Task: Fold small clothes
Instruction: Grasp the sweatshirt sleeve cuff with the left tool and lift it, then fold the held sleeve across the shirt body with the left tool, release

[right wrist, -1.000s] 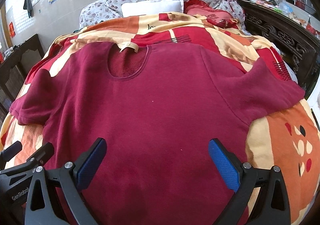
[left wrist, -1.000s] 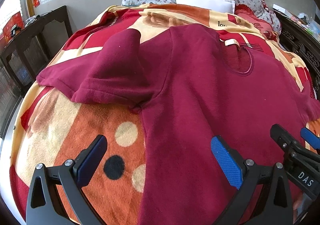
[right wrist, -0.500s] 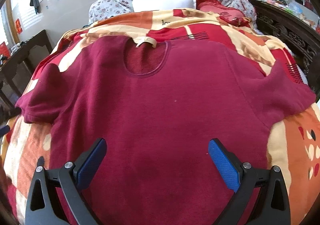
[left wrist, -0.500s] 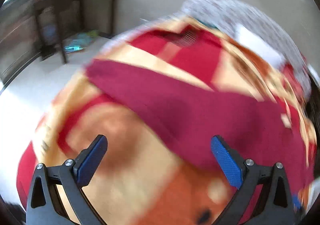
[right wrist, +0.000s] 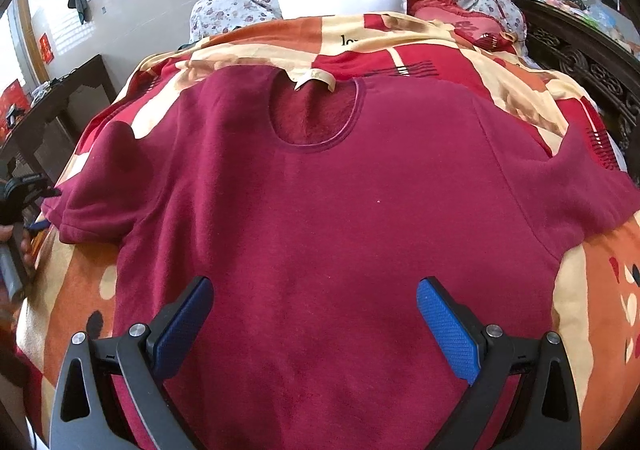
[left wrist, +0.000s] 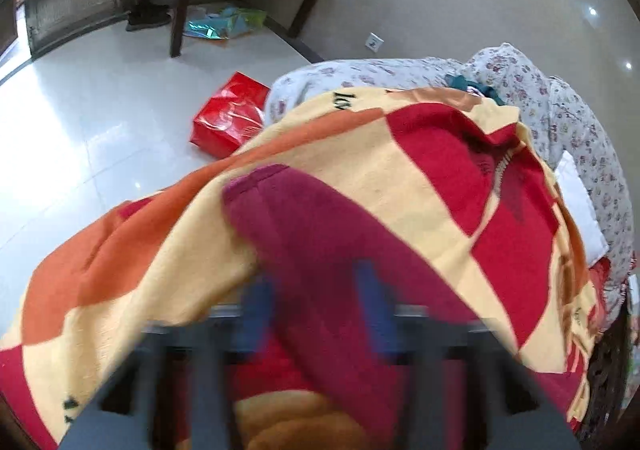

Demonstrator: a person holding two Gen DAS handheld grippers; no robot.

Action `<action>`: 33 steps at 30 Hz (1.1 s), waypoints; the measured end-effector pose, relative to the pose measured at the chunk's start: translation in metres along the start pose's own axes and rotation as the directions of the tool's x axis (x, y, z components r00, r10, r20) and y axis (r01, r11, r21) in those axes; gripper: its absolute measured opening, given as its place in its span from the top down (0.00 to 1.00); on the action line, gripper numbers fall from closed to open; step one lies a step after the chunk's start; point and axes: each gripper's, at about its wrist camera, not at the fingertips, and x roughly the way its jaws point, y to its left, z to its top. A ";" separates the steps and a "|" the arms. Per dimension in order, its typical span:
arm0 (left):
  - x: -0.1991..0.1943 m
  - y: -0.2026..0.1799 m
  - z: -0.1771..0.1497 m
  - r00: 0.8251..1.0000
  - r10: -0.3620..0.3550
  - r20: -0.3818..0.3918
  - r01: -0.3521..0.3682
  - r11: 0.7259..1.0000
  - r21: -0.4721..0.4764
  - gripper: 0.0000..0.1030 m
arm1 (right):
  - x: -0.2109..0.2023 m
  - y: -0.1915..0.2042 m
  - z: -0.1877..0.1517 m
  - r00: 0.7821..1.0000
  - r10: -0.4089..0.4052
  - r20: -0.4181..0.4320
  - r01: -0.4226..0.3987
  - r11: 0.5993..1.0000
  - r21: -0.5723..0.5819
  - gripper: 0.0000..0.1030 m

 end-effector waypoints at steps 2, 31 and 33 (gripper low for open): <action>-0.015 -0.004 0.003 0.993 -0.120 -0.004 0.120 0.993 -0.005 0.93 | 0.000 -0.003 0.000 1.000 0.007 -0.002 -0.007 1.000 0.011 0.00; -0.099 -0.259 -0.327 0.822 -0.365 -0.438 0.570 0.537 0.622 0.54 | -0.043 -0.164 0.016 0.998 -0.011 0.057 -0.011 0.925 0.381 0.00; -0.119 -0.244 -0.311 0.828 -0.402 -0.392 0.559 0.529 0.638 0.40 | -0.043 -0.161 0.020 0.998 -0.007 0.065 -0.016 0.937 0.350 0.00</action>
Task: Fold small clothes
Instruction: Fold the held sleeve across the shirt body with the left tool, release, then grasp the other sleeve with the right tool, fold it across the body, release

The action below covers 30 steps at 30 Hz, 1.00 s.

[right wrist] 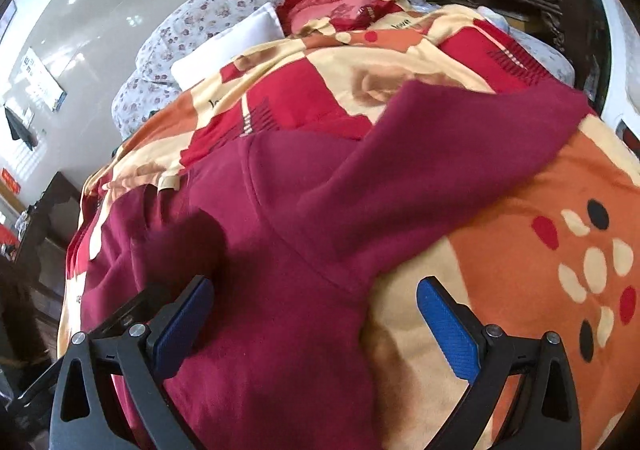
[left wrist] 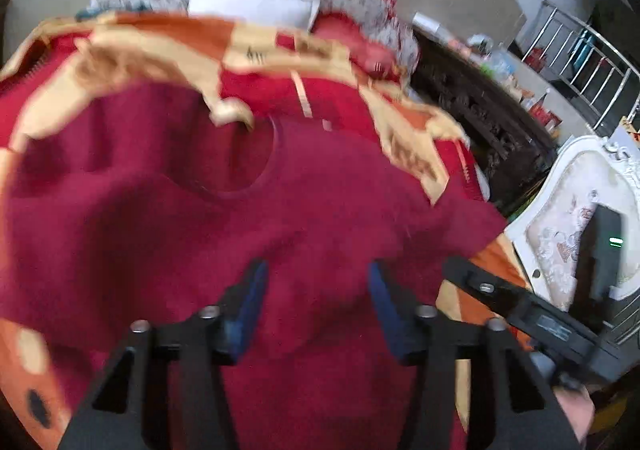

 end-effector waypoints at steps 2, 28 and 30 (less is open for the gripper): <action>-0.032 0.011 0.004 0.992 0.092 0.082 -0.095 0.995 0.030 0.27 | 0.001 0.009 0.001 1.000 0.008 0.005 -0.008 0.999 -0.047 0.00; -0.068 0.139 -0.023 0.890 0.444 0.108 -0.424 0.891 -0.163 0.21 | -0.015 0.086 0.011 0.919 -0.165 0.359 0.334 0.811 -0.481 0.96; -0.062 0.139 -0.021 0.889 0.447 0.093 -0.430 0.889 -0.158 0.21 | -0.013 0.080 0.022 0.919 -0.174 0.354 0.330 0.831 -0.449 0.96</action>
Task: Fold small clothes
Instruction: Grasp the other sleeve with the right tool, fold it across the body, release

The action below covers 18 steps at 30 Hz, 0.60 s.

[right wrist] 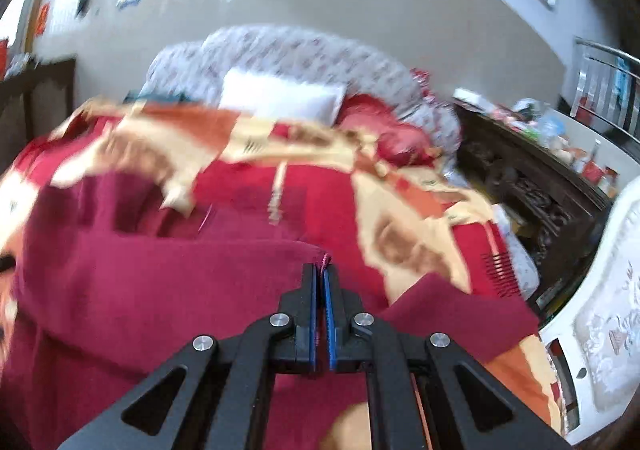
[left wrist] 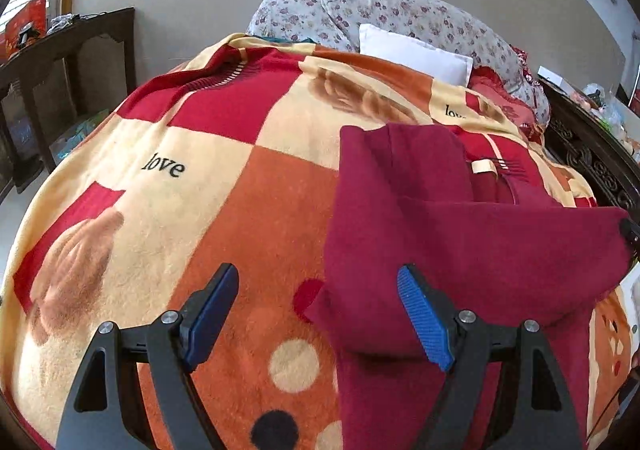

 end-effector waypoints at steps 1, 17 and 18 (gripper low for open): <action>0.003 -0.002 0.000 1.000 0.003 -0.010 -0.003 1.000 0.006 0.21 | 0.006 0.000 -0.001 1.000 0.000 -0.016 0.000 1.000 0.004 0.96; 0.038 0.017 -0.009 0.995 0.081 -0.060 -0.084 0.996 -0.038 0.21 | 0.014 0.095 0.017 0.875 0.476 -0.086 -0.484 0.864 -0.138 0.39; 0.038 0.017 -0.010 0.995 0.080 -0.053 -0.082 0.996 -0.034 0.20 | 0.017 0.115 0.019 0.870 0.485 -0.087 -0.493 0.848 -0.196 0.39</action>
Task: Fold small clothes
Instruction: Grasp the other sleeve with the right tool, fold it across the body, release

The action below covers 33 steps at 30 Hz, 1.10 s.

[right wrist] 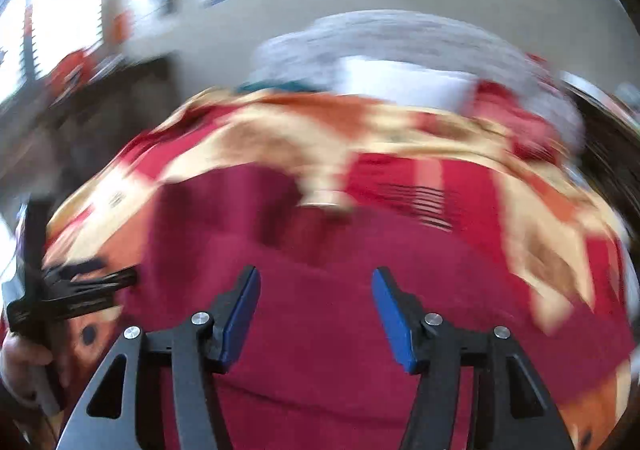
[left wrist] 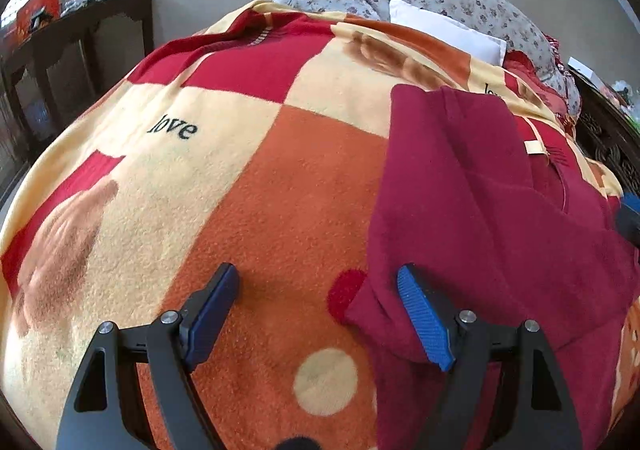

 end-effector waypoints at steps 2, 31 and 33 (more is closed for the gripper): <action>0.002 0.003 -0.001 1.000 -0.014 0.005 0.014 1.000 -0.007 0.18 | 0.021 0.020 0.004 1.000 -0.017 0.000 0.017 0.996 -0.089 0.42; 0.009 0.011 -0.001 0.995 -0.085 0.042 0.086 0.996 -0.023 0.06 | 0.074 0.007 0.003 0.997 -0.046 -0.063 0.037 0.991 -0.126 0.96; 0.009 0.010 -0.002 0.996 -0.081 0.040 0.082 0.996 -0.019 0.05 | 0.088 0.011 -0.004 0.994 -0.065 -0.089 0.054 0.991 -0.123 0.95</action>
